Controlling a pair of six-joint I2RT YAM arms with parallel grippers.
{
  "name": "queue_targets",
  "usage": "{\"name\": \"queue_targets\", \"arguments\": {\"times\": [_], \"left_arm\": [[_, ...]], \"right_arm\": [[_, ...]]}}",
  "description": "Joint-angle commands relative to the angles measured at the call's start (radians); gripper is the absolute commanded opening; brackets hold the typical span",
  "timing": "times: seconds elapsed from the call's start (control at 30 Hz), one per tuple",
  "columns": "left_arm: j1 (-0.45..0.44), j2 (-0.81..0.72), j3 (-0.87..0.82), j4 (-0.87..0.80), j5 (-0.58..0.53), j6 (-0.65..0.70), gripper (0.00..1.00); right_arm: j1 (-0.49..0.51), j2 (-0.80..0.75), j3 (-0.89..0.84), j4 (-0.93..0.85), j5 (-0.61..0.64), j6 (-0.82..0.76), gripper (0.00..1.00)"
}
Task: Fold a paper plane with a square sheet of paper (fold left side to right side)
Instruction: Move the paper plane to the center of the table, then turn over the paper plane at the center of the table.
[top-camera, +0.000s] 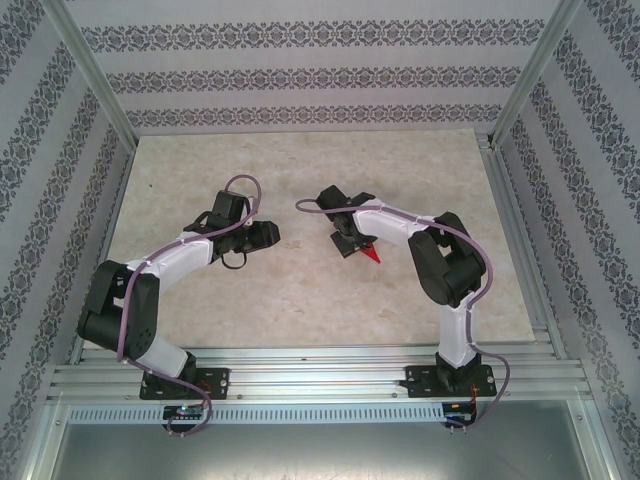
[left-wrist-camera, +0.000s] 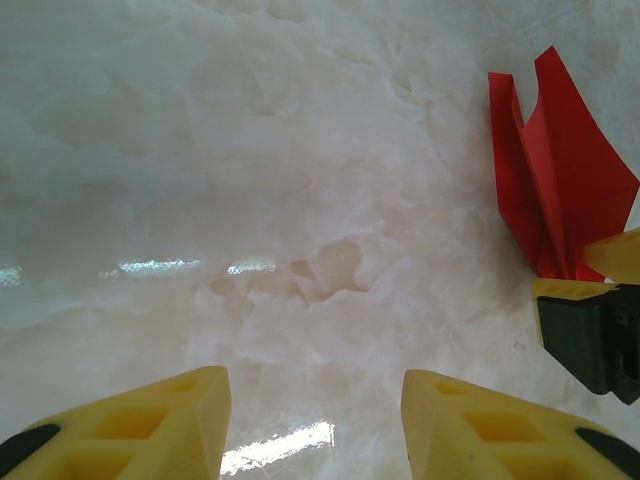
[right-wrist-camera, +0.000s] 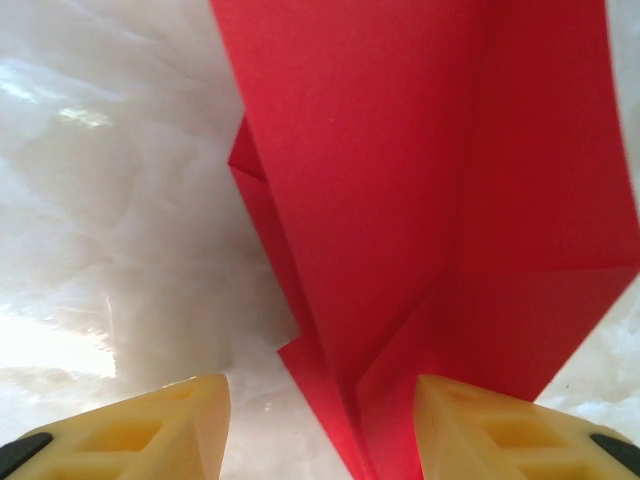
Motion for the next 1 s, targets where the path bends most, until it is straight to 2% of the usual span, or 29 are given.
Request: {"name": "queue_targets", "arguments": {"times": [0.0, 0.17, 0.37, 0.63, 0.87, 0.97], "left_arm": [[0.008, 0.009, 0.018, -0.02, -0.008, 0.015, 0.5], [0.008, 0.012, 0.019, -0.023, -0.009, 0.015, 0.5], [0.009, 0.011, 0.018, -0.027, -0.01, 0.017, 0.5], [0.009, 0.012, 0.015, -0.024, -0.009, 0.018, 0.5], [0.008, 0.016, 0.013, -0.019, -0.003, 0.017, 0.5], [0.008, 0.017, 0.013, -0.018, -0.004, 0.017, 0.5]], "right_arm": [[-0.01, 0.012, 0.021, -0.005, 0.038, -0.022, 0.52], [-0.01, 0.033, 0.03, -0.015, 0.08, -0.04, 0.5], [-0.015, 0.022, 0.031, -0.017, 0.118, -0.047, 0.44], [-0.038, -0.026, 0.02, -0.021, 0.119, -0.054, 0.36], [-0.053, -0.044, 0.016, -0.023, 0.102, -0.055, 0.26], [-0.059, -0.043, 0.012, -0.018, 0.1, -0.057, 0.17]]}}
